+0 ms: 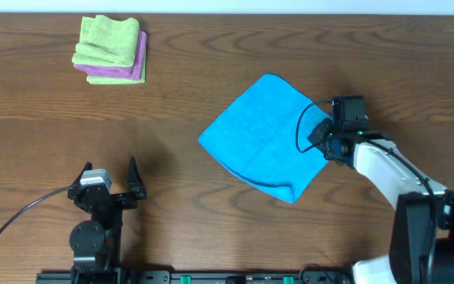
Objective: Fold the cloth
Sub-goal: 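Pull the cloth edge rightward to flatten the cloth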
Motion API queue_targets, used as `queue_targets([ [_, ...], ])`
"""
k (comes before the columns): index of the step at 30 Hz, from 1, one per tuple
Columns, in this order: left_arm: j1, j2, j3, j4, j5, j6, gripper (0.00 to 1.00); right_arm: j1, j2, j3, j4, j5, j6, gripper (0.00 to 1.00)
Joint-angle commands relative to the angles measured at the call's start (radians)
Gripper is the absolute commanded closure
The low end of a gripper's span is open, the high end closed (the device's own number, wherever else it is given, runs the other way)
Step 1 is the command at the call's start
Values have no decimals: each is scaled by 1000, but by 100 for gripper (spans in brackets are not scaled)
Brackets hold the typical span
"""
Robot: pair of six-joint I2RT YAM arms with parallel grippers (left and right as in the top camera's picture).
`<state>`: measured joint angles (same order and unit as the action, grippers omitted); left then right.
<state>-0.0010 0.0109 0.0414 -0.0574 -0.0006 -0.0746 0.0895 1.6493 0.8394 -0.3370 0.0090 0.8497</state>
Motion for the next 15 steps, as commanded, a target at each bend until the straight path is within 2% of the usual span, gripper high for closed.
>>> queue_targets([
  [1, 4, -5, -37, -20, -10, 0, 5, 9, 39, -15, 5, 74, 144, 99],
  [11, 4, -5, -37, -20, -10, 0, 5, -9, 143, -15, 22, 126, 144, 98],
  [15, 4, -5, -37, -20, -10, 0, 5, -43, 191, -15, 105, 148, 74, 98],
])
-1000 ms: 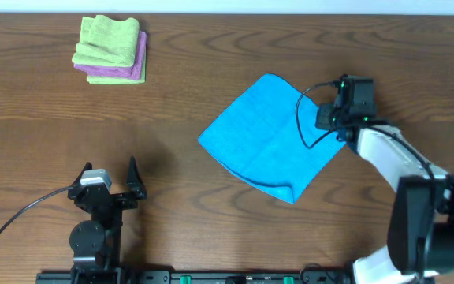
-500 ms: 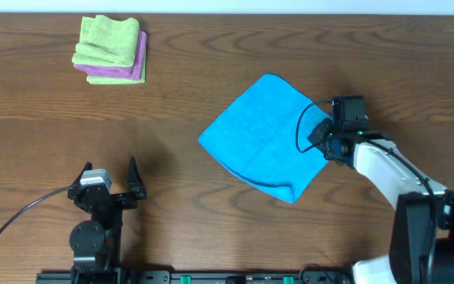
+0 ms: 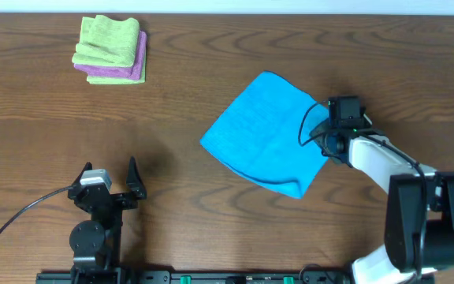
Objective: Fold the cloth
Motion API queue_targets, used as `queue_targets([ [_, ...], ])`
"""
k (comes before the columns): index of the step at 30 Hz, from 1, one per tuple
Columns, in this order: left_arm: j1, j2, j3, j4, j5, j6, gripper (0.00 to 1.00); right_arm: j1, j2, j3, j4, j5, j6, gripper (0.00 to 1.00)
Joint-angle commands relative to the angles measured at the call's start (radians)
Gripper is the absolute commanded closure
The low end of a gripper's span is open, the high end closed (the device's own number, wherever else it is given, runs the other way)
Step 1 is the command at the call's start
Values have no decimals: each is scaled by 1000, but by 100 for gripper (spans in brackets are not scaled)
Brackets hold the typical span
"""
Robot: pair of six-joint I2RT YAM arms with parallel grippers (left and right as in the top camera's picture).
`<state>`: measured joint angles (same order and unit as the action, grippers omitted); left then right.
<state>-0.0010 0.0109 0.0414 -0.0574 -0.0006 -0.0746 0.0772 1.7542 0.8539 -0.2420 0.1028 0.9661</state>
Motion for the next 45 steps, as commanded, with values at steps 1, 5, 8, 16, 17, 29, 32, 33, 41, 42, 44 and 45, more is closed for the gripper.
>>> queue_targets([
  [1, 4, -5, -37, -20, -10, 0, 5, -41, 95, -29, 42, 57, -82, 98],
  [5, 4, -5, -37, -20, -10, 0, 5, -80, 110, -27, 176, 58, -245, 98],
  [8, 4, -5, -37, -20, -10, 0, 5, -105, 114, -15, 245, 58, -332, 98],
  [16, 4, -5, -37, -20, -10, 0, 5, -153, 285, 166, 328, -73, -538, 99],
  [17, 4, -5, -37, -20, -10, 0, 5, -152, 319, 204, 325, -105, -560, 99],
  [29, 4, -5, -37, -20, -10, 0, 5, -102, 328, 382, 82, -159, -619, 99],
  [32, 4, -5, -37, -20, -10, 0, 5, -87, 298, 382, -38, -152, -562, 98],
  [33, 4, -5, -37, -20, -10, 0, 5, -82, 287, 382, -75, -152, -550, 99],
  [41, 4, -5, -37, -20, -10, 0, 5, -76, 186, 382, -195, 56, -507, 99],
  [42, 4, -5, -37, -20, -10, 0, 5, -77, 179, 382, -195, 69, -507, 99],
  [44, 4, -5, -37, -20, -10, 0, 5, -83, 172, 382, -188, 94, -507, 99],
  [45, 4, -5, -37, -20, -10, 0, 5, -84, 173, 382, -185, 113, -507, 99],
])
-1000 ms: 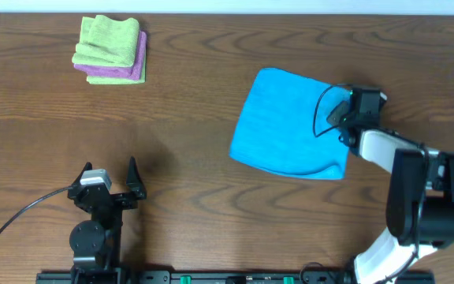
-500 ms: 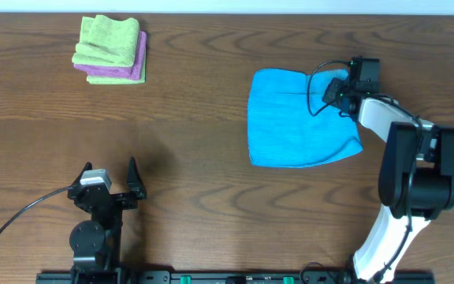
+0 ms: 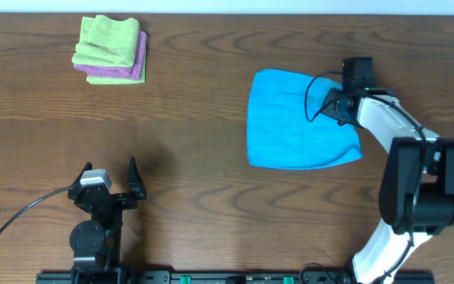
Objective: Fold the cloth
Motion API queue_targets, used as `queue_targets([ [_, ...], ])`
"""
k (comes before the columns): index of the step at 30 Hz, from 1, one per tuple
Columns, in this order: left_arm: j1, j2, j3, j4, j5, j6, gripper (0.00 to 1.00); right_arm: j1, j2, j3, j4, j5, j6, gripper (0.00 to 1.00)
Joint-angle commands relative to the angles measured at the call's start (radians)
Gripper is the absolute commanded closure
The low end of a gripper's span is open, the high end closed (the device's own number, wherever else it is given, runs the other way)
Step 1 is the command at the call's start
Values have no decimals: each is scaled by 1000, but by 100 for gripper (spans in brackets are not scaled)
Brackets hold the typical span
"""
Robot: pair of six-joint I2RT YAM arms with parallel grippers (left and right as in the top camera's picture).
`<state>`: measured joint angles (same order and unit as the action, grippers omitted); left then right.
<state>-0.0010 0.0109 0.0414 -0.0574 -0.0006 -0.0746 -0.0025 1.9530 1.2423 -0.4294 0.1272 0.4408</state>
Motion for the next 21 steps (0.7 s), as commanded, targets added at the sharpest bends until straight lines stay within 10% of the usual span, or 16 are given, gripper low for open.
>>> queue_targets([
  [1, 4, -5, -37, -20, -10, 0, 5, -4, -26, -6, 6, 108, 18, 98],
  [4, 4, -5, -37, -20, -10, 0, 5, -3, -26, -6, 46, 124, 14, 96],
  [9, 4, -5, -37, -20, -10, 0, 5, 8, -53, -6, 66, 74, -60, 2],
  [21, 4, -5, -37, -20, -10, 0, 5, 12, -440, -42, -296, 23, -193, 1],
])
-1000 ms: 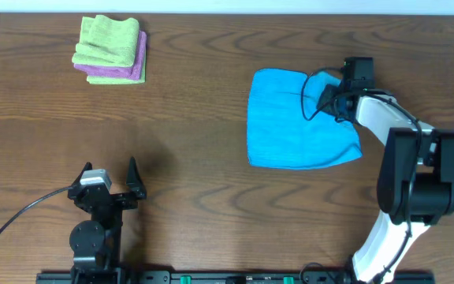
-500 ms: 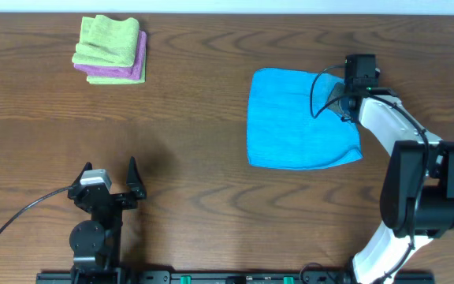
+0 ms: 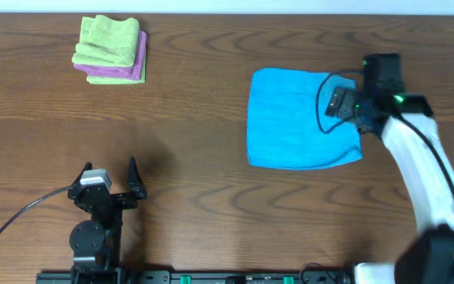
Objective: Fold the cloth
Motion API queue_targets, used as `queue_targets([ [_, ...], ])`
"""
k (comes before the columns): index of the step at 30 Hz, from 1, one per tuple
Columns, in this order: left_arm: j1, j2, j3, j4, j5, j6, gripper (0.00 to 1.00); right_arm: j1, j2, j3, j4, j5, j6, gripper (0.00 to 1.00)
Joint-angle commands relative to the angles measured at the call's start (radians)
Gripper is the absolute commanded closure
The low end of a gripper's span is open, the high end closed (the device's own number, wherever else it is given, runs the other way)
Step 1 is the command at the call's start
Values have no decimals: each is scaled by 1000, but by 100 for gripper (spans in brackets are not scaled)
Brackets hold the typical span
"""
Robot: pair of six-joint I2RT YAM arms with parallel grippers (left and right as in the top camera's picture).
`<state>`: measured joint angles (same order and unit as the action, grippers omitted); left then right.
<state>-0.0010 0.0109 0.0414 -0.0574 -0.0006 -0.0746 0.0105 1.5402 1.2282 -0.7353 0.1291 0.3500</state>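
Note:
The blue cloth (image 3: 294, 118) lies flat on the wooden table right of centre, a rounded rectangle that looks folded over. My right gripper (image 3: 339, 105) hovers over the cloth's right edge near its upper corner, the arm reaching in from the lower right. Its fingers are hidden under the wrist, so I cannot tell whether they are open or shut. My left gripper (image 3: 109, 175) rests at the front left, far from the cloth, fingers spread with nothing between them.
A folded green cloth on a purple one (image 3: 110, 50) sits at the back left. A black cable (image 3: 22, 217) loops from the left arm toward the table's front edge.
The right gripper has shifted a little to the right and looks larger, so higher above the table. The blue cloth lies in the same place with the same shape. The left arm is unchanged.
The blue cloth first lay as a tilted diamond with the right gripper at its right corner. A moment later little had changed. Then the cloth lay square further back and right, gripper at its upper right. Now the gripper is above that edge.

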Motion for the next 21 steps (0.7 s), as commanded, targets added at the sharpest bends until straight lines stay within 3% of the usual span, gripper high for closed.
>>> queue_targets([
  [1, 4, -5, -37, -20, -10, 0, 5, -6, -34, -15, -38, -21, -127, 1],
  [4, 4, -5, -37, -20, -10, 0, 5, -19, -79, 29, -232, -174, -108, 1],
  [21, 4, -5, -37, -20, -10, 0, 5, -26, -105, 19, -327, -160, -195, 1],
])
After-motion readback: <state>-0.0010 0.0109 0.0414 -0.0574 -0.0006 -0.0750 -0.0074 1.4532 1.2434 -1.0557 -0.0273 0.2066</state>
